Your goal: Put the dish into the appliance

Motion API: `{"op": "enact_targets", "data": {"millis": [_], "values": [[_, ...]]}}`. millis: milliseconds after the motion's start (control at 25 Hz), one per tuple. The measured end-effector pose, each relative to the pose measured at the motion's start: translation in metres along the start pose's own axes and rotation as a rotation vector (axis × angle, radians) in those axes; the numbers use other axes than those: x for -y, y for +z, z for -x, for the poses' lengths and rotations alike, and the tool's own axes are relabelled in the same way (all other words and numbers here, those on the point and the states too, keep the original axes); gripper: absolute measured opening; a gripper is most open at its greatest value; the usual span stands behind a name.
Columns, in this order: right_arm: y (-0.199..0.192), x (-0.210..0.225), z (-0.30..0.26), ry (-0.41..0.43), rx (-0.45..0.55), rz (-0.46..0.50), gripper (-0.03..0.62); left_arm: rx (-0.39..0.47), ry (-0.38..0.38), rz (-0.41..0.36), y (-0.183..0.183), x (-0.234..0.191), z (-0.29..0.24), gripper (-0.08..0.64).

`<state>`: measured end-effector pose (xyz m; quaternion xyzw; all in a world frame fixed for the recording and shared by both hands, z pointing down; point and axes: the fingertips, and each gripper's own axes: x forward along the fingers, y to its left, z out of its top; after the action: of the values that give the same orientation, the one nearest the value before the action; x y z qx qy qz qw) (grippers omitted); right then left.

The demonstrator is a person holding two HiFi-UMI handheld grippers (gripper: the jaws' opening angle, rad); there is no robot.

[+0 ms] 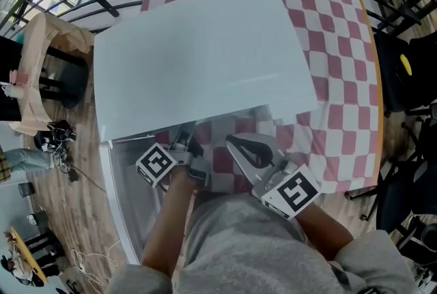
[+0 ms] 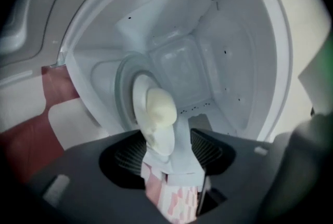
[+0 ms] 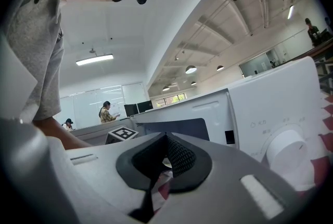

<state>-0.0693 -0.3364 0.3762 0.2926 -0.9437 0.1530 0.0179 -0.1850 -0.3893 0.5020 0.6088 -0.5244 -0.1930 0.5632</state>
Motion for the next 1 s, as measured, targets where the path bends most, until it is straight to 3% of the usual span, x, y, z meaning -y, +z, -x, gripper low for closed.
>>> {"op": "enact_targets", "data": {"millis": [200,360,560,760,880,1000], "values": [[-0.005,0.0,0.001,0.003,-0.012,0.013,-0.002,-0.117,0.048,-0.224,-0.016,0.004,0.0,0.291],[-0.008,-0.002,0.002,0.009,-0.019,0.017,-0.002,-0.215,0.177,-0.376,-0.034,-0.017,0.006,0.348],[-0.009,-0.003,0.002,0.013,-0.021,0.024,-0.002,-0.263,0.288,-0.568,-0.03,-0.029,0.008,0.348],[-0.011,-0.007,0.002,0.016,-0.02,0.045,-0.002,-0.225,0.395,-0.684,-0.026,-0.044,0.022,0.365],[-0.013,-0.005,0.004,0.005,-0.022,0.036,-0.002,-0.112,0.432,-0.746,-0.018,-0.045,0.039,0.374],[-0.013,-0.002,0.005,-0.004,-0.014,0.029,-0.002,-0.012,0.437,-0.865,-0.009,-0.036,0.047,0.347]]}}
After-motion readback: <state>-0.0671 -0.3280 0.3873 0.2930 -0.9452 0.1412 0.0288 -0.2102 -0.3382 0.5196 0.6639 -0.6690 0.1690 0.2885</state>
